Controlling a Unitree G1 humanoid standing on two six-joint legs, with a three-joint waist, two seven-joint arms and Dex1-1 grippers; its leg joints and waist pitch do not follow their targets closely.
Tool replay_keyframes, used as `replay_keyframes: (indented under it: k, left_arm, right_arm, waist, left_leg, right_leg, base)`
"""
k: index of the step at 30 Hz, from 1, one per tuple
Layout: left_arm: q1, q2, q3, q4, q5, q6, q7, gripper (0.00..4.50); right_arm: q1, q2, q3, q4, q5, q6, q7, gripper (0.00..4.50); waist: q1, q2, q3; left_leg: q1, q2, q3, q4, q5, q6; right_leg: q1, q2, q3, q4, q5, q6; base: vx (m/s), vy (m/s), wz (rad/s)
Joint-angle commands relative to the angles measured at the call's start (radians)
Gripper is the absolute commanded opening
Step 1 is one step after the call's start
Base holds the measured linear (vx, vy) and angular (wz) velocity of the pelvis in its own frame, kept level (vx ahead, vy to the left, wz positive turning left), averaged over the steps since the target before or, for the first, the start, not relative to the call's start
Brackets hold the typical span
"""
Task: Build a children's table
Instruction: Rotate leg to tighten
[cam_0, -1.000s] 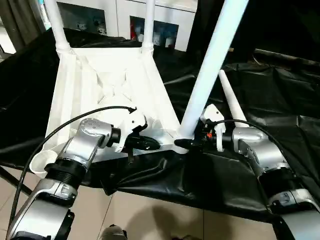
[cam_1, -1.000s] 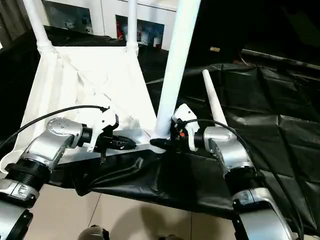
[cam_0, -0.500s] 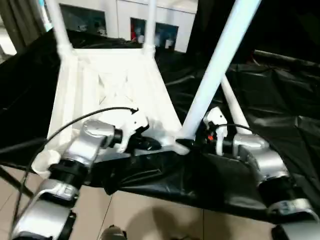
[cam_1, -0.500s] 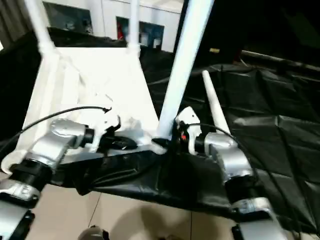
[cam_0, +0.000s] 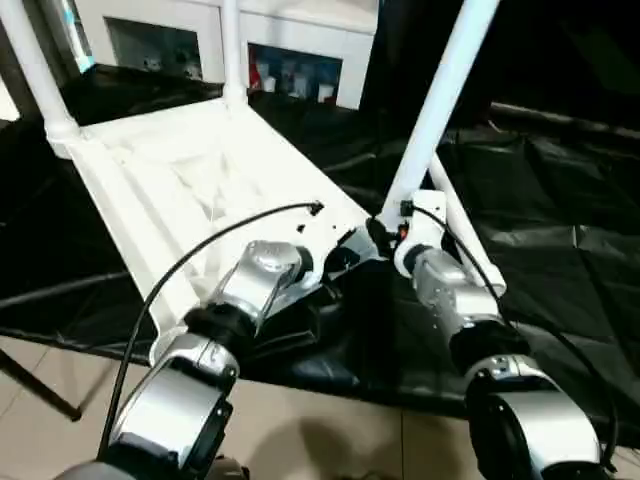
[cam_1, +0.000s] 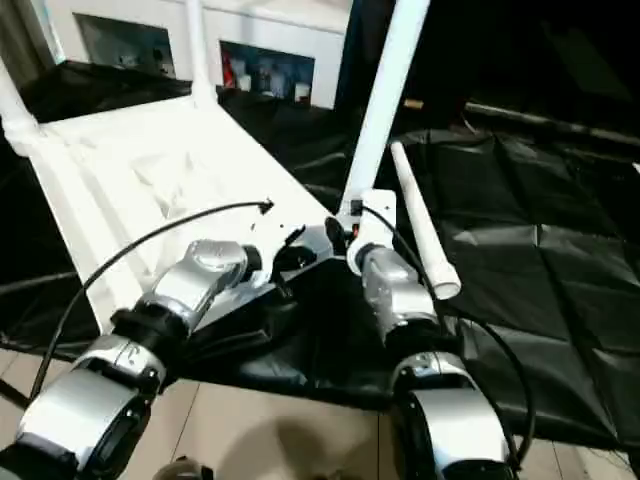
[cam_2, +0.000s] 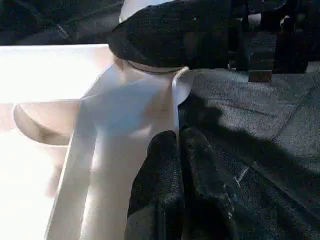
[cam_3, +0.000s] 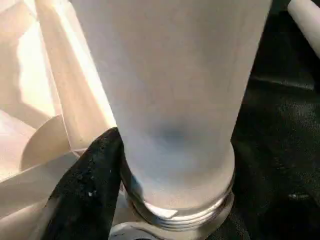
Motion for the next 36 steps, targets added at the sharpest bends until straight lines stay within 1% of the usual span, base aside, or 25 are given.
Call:
replay_keyframes:
  k: [1, 2, 3, 4, 5, 7, 9, 10, 11, 13, 15, 16, 17, 18, 19, 20, 21, 22, 23, 24, 26, 28, 31, 35, 36]
  left_arm:
    - [-0.028, 0.005, -0.024, 0.013, 0.032, 0.002, 0.004, 0.0]
    - [-0.032, 0.011, -0.023, 0.027, 0.041, -0.002, 0.005, 0.0]
    - [-0.032, 0.018, -0.022, 0.031, 0.044, -0.001, 0.003, 0.0]
    - [-0.03, 0.029, -0.021, 0.032, 0.047, 0.001, 0.001, 0.0]
    - [-0.027, 0.038, -0.021, 0.027, 0.048, 0.001, -0.001, 0.0]
    - [-0.022, 0.055, -0.022, 0.014, 0.045, -0.001, -0.016, 0.0]
    - [-0.019, 0.068, -0.023, 0.002, 0.044, 0.001, -0.025, 0.0]
    - [-0.02, 0.071, -0.024, -0.001, 0.043, 0.002, -0.026, 0.0]
    - [-0.021, 0.07, -0.018, -0.001, 0.037, 0.004, -0.025, 0.0]
    - [-0.027, 0.068, -0.007, 0.004, 0.024, 0.018, -0.04, 0.44]
    - [-0.032, 0.067, -0.007, 0.012, 0.02, 0.023, -0.058, 0.55]
    - [-0.036, 0.065, -0.006, 0.018, 0.019, 0.023, -0.057, 0.65]
    - [-0.037, 0.065, -0.006, 0.019, 0.019, 0.022, -0.056, 0.65]
    - [-0.053, 0.058, 0.0, 0.043, 0.023, 0.012, -0.028, 0.9]
    - [-0.06, 0.056, 0.002, 0.054, 0.022, 0.009, -0.025, 0.98]
    - [-0.061, 0.056, 0.002, 0.054, 0.021, 0.01, -0.027, 1.0]
    - [-0.064, 0.057, 0.0, 0.058, 0.022, 0.009, -0.03, 1.03]
    - [-0.064, 0.057, -0.001, 0.058, 0.022, 0.009, -0.03, 1.15]
    - [-0.068, 0.057, -0.003, 0.063, 0.023, 0.007, -0.037, 1.15]
    - [-0.069, 0.058, -0.003, 0.065, 0.022, 0.008, -0.044, 1.15]
    - [-0.072, 0.059, -0.009, 0.07, 0.026, 0.013, -0.062, 1.15]
    - [-0.074, 0.061, -0.017, 0.081, 0.027, 0.028, -0.092, 1.15]
    - [-0.086, 0.063, -0.024, 0.099, 0.03, 0.06, -0.112, 1.15]
    - [-0.093, 0.067, -0.025, 0.107, 0.035, 0.069, -0.107, 0.79]
    - [-0.098, 0.073, -0.024, 0.11, 0.037, 0.071, -0.113, 0.76]
  right_arm:
    - [0.01, 0.036, 0.027, 0.048, -0.004, 0.023, 0.042, 3.56]
    - [-0.002, 0.033, 0.024, 0.07, -0.011, 0.009, 0.04, 3.56]
    - [-0.009, 0.026, 0.024, 0.082, -0.016, -0.003, 0.042, 3.84]
    - [-0.013, 0.016, 0.026, 0.085, -0.019, -0.014, 0.054, 3.9]
    - [-0.01, 0.008, 0.029, 0.073, -0.018, -0.013, 0.07, 3.94]
    - [0.005, -0.017, 0.042, 0.041, -0.017, -0.009, 0.127, 3.94]
    - [0.027, -0.051, 0.056, 0.0, -0.023, -0.006, 0.179, 3.94]
    - [0.034, -0.063, 0.059, -0.013, -0.025, -0.007, 0.196, 3.94]
    - [0.041, -0.074, 0.06, -0.027, -0.023, -0.007, 0.213, 3.94]
    - [0.056, -0.101, 0.054, -0.059, -0.014, 0.006, 0.244, 3.97]
    - [0.083, -0.141, 0.053, -0.109, -0.007, 0.013, 0.288, 3.97]
    - [0.092, -0.154, 0.053, -0.127, -0.004, 0.019, 0.301, 3.97]
    - [0.094, -0.157, 0.053, -0.132, -0.003, 0.021, 0.304, 3.97]
    - [0.115, -0.181, 0.049, -0.186, 0.01, 0.045, 0.329, 3.97]
    - [0.128, -0.191, 0.048, -0.215, 0.018, 0.056, 0.343, 3.97]
    - [0.132, -0.193, 0.048, -0.224, 0.02, 0.059, 0.348, 3.97]
    - [0.14, -0.197, 0.048, -0.237, 0.02, 0.063, 0.352, 3.97]
    - [0.14, -0.197, 0.048, -0.238, 0.02, 0.063, 0.352, 3.97]
    - [0.151, -0.201, 0.048, -0.256, 0.02, 0.069, 0.358, 3.97]
    - [0.157, -0.201, 0.047, -0.265, 0.021, 0.073, 0.361, 3.97]
    - [0.169, -0.201, 0.047, -0.286, 0.023, 0.084, 0.363, 3.97]
    - [0.185, -0.197, 0.056, -0.316, 0.026, 0.097, 0.37, 3.97]
    - [0.202, -0.199, 0.068, -0.362, 0.034, 0.125, 0.376, 3.97]
    - [0.203, -0.201, 0.068, -0.367, 0.034, 0.128, 0.374, 3.97]
    - [0.2, -0.202, 0.063, -0.371, 0.035, 0.134, 0.373, 3.97]
  waist:
    - [-0.002, 0.007, -0.059]
    - [-0.003, 0.006, -0.059]
    - [-0.004, 0.007, -0.058]
    - [-0.005, 0.007, -0.058]
    - [-0.004, -0.003, -0.057]
    - [-0.003, 0.0, -0.056]
    - [-0.002, -0.003, -0.056]
    - [-0.001, -0.004, -0.057]
    - [0.0, 0.002, -0.057]
    - [0.001, -0.002, -0.06]
    - [0.004, -0.004, -0.061]
    - [0.007, 0.013, -0.063]
    - [0.003, 0.005, -0.064]
    - [0.005, 0.015, -0.067]
    - [0.005, 0.013, -0.067]
    - [0.004, 0.007, -0.068]
    - [0.005, 0.008, -0.068]
    - [0.006, 0.013, -0.068]
    - [0.003, 0.01, -0.067]
    - [0.005, 0.019, -0.066]
    - [0.003, 0.013, -0.066]
    - [0.004, 0.021, -0.066]
    - [0.004, 0.02, -0.066]
    - [0.004, 0.022, -0.065]
    - [0.005, 0.026, -0.066]
  left_leg:
    - [0.017, 0.026, -0.017, -0.073, -0.272, -0.024]
    - [0.018, 0.026, -0.017, -0.073, -0.277, -0.024]
    - [0.019, 0.026, -0.018, -0.074, -0.288, -0.028]
    - [0.018, 0.025, -0.018, -0.074, -0.295, -0.029]
    - [0.015, 0.025, -0.019, -0.073, -0.296, -0.026]
    - [0.015, 0.026, -0.02, -0.074, -0.297, -0.022]
    - [0.013, 0.027, -0.021, -0.076, -0.295, -0.02]
    - [0.015, 0.028, -0.019, -0.074, -0.292, -0.018]
    - [0.015, 0.028, -0.02, -0.074, -0.287, -0.018]
    - [0.015, 0.028, -0.018, -0.073, -0.264, -0.014]
    - [0.013, 0.027, -0.016, -0.071, -0.233, -0.006]
    - [0.014, 0.027, -0.016, -0.07, -0.211, -0.003]
    - [0.012, 0.026, -0.014, -0.068, -0.201, 0.001]
    - [0.011, 0.025, -0.016, -0.068, -0.178, 0.006]
    - [0.013, 0.025, -0.013, -0.064, -0.157, 0.017]
    - [0.009, 0.024, -0.014, -0.064, -0.144, 0.027]
    - [0.009, 0.024, -0.013, -0.065, -0.143, 0.029]
    - [0.011, 0.024, -0.013, -0.064, -0.145, 0.03]
    - [0.01, 0.024, -0.013, -0.065, -0.149, 0.031]
    - [0.012, 0.024, -0.014, -0.065, -0.159, 0.027]
    - [0.015, 0.026, -0.013, -0.066, -0.171, 0.025]
    - [0.016, 0.026, -0.014, -0.067, -0.179, 0.019]
    - [0.017, 0.026, -0.014, -0.067, -0.173, 0.019]
    - [0.016, 0.026, -0.013, -0.067, -0.172, 0.02]
    - [0.016, 0.025, -0.013, -0.067, -0.169, 0.02]
  right_leg:
    - [0.028, -0.075, 0.04, -0.093, -0.271, -0.149]
    - [0.028, -0.076, 0.039, -0.093, -0.276, -0.148]
    - [0.027, -0.075, 0.039, -0.094, -0.292, -0.148]
    - [0.026, -0.076, 0.039, -0.096, -0.303, -0.147]
    - [0.029, -0.079, 0.038, -0.097, -0.328, -0.142]
    - [0.027, -0.08, 0.039, -0.1, -0.345, -0.134]
    - [0.028, -0.078, 0.038, -0.1, -0.34, -0.131]
    - [0.026, -0.077, 0.038, -0.099, -0.325, -0.136]
    - [0.026, -0.078, 0.039, -0.097, -0.314, -0.14]
    - [0.029, -0.077, 0.039, -0.093, -0.269, -0.16]
    - [0.034, -0.076, 0.039, -0.089, -0.221, -0.168]
    - [0.034, -0.076, 0.04, -0.083, -0.179, -0.178]
    - [0.036, -0.072, 0.039, -0.084, -0.153, -0.182]
    - [0.041, -0.072, 0.039, -0.077, -0.102, -0.197]
    - [0.042, -0.069, 0.039, -0.074, -0.042, -0.21]
    - [0.047, -0.069, 0.037, -0.07, -0.014, -0.22]
    - [0.048, -0.07, 0.037, -0.071, -0.013, -0.224]
    - [0.046, -0.071, 0.037, -0.072, -0.014, -0.228]
    - [0.047, -0.07, 0.037, -0.073, -0.019, -0.233]
    - [0.047, -0.071, 0.038, -0.075, -0.035, -0.234]
    - [0.046, -0.07, 0.038, -0.078, -0.041, -0.239]
    - [0.046, -0.07, 0.039, -0.078, -0.047, -0.241]
    - [0.048, -0.07, 0.038, -0.076, -0.029, -0.245]
    - [0.049, -0.073, 0.039, -0.077, -0.028, -0.251]
    - [0.049, -0.072, 0.039, -0.077, -0.022, -0.252]
  base:
    - [0.0, 0.0, 0.0]
    - [0.0, 0.0, 0.0]
    - [0.0, 0.0, 0.0]
    - [0.0, 0.0, 0.0]
    - [0.0, 0.0, 0.0]
    - [0.0, 0.0, 0.0]
    - [0.0, 0.0, 0.0]
    - [0.0, 0.0, 0.0]
    - [0.0, 0.0, 0.0]
    - [0.0, 0.0, 0.0]
    - [0.0, 0.0, 0.0]
    - [0.0, 0.0, 0.0]
    - [0.0, 0.0, 0.0]
    - [0.0, 0.0, 0.0]
    - [0.0, 0.0, 0.0]
    - [0.0, 0.0, 0.0]
    - [0.0, 0.0, 0.0]
    - [0.0, 0.0, 0.0]
    - [0.0, 0.0, 0.0]
    - [0.0, 0.0, 0.0]
    - [0.0, 0.0, 0.0]
    - [0.0, 0.0, 0.0]
    - [0.0, 0.0, 0.0]
    - [0.0, 0.0, 0.0]
    - [0.0, 0.0, 0.0]
